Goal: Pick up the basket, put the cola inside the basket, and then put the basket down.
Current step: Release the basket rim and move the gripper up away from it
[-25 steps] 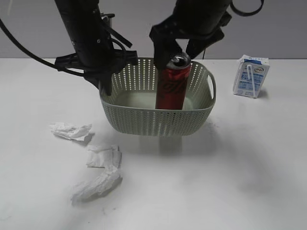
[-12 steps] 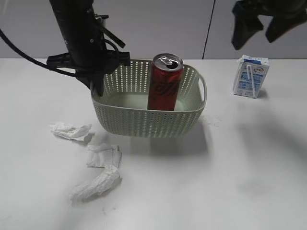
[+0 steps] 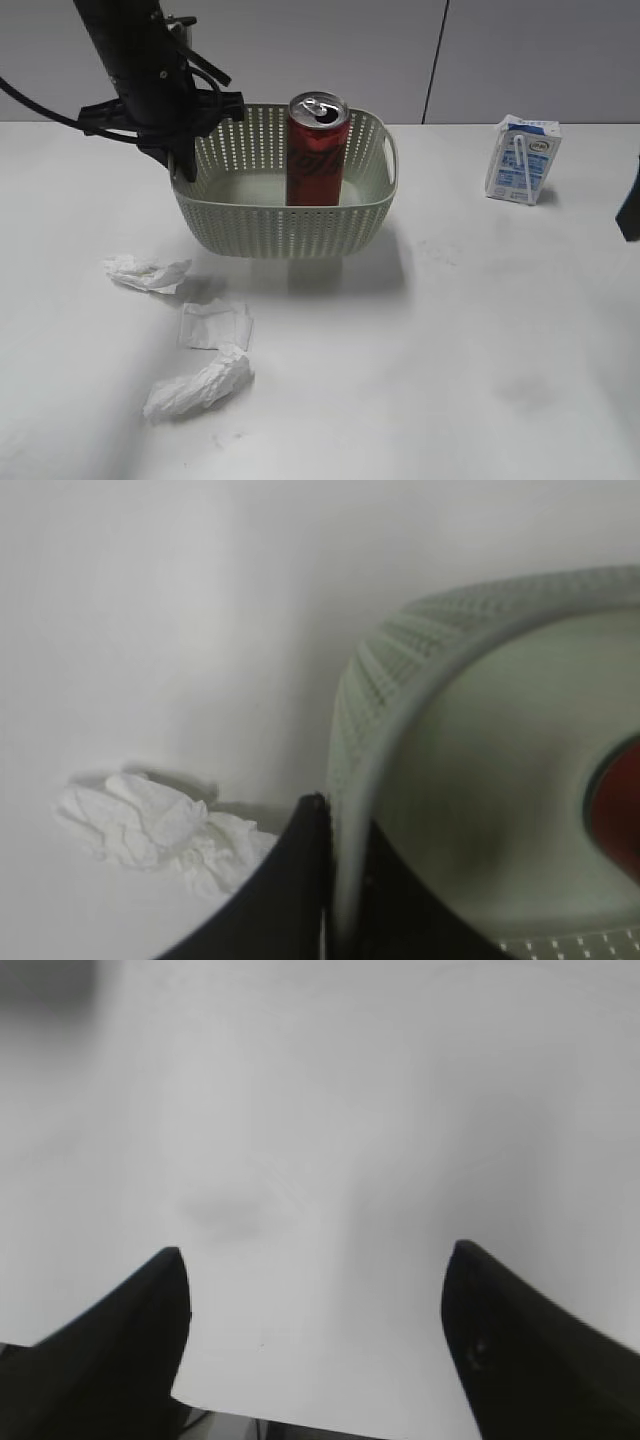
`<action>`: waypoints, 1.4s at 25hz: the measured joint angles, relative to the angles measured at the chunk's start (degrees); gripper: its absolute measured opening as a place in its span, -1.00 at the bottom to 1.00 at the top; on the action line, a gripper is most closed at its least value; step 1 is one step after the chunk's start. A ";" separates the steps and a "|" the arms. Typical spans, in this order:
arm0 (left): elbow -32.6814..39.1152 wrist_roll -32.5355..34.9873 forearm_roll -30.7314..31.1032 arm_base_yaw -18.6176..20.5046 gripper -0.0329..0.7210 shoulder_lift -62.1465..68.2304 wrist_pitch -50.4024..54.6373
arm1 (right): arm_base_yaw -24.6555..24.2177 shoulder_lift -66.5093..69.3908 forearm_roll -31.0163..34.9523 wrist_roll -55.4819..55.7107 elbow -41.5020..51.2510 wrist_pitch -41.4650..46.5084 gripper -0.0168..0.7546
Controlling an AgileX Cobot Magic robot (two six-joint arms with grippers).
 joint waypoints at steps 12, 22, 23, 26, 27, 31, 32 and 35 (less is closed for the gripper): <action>0.20 0.65 -0.38 0.51 -0.92 3.33 -5.53 | 0.00 -42.11 2.11 0.00 22.67 -3.21 0.56; 0.20 0.76 -2.59 0.51 -0.88 5.98 -6.18 | 0.00 -65.11 -0.18 -0.44 29.55 -3.08 0.55; 0.20 0.76 -2.83 0.51 -0.85 6.38 -6.18 | 0.00 -66.62 -0.76 -0.51 30.08 -3.16 0.55; 0.20 0.76 -3.14 0.51 -0.56 6.76 -6.03 | 0.00 -69.93 -2.01 -0.77 31.40 -4.38 0.54; 0.20 0.76 -3.14 0.51 -0.42 6.76 -6.03 | 0.00 -70.45 -2.07 -0.84 31.69 -4.83 0.53; 0.15 0.76 -2.78 0.51 0.46 6.76 -4.92 | 0.00 -70.68 -2.39 -0.99 31.86 -5.33 0.53; 0.08 0.76 -2.68 0.56 0.64 6.76 -4.06 | 0.00 -70.68 -2.45 -0.99 31.86 -5.38 0.53; 0.04 1.79 -1.71 1.13 0.78 6.19 -0.37 | 0.00 -70.68 -2.45 -1.04 31.86 -5.40 0.53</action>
